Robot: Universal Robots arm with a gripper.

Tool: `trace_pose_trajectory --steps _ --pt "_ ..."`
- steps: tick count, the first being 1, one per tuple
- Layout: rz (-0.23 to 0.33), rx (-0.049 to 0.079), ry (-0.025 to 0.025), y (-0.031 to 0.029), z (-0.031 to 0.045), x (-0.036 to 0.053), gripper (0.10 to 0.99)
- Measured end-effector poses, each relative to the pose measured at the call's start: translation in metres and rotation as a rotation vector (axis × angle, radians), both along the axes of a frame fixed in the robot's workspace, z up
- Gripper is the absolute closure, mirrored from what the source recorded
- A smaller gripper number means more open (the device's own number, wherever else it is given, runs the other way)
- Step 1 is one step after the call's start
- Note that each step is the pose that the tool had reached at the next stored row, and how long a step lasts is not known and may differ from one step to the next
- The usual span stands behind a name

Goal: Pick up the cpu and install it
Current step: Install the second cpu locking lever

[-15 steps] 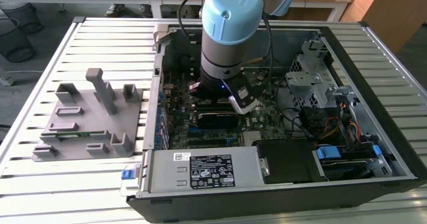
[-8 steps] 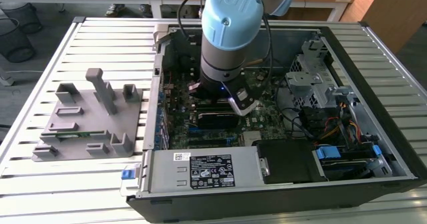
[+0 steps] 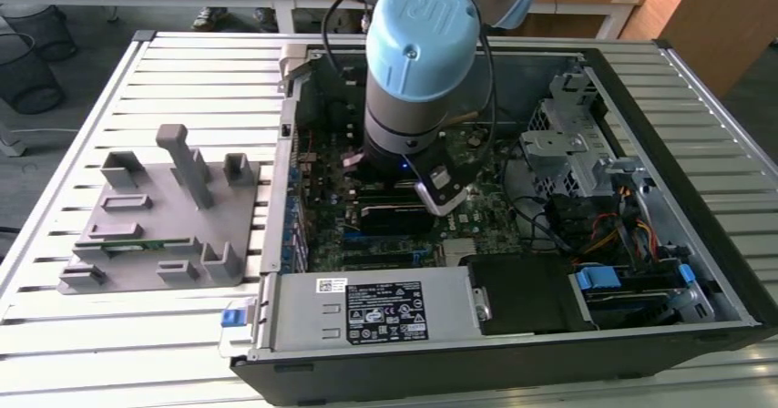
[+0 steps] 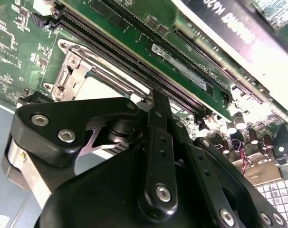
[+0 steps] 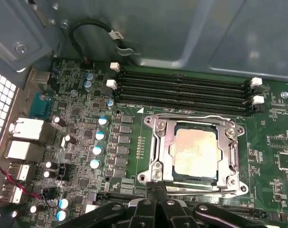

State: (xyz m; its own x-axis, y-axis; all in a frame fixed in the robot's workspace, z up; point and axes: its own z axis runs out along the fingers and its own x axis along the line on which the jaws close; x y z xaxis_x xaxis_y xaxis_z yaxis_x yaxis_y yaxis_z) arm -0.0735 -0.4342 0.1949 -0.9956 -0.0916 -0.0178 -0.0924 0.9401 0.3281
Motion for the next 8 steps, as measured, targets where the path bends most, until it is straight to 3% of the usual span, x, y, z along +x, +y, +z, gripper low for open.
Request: trace_pose_trajectory --steps 8 --pt "0.000 0.005 0.0001 -0.0014 -0.0026 -0.0037 0.980"
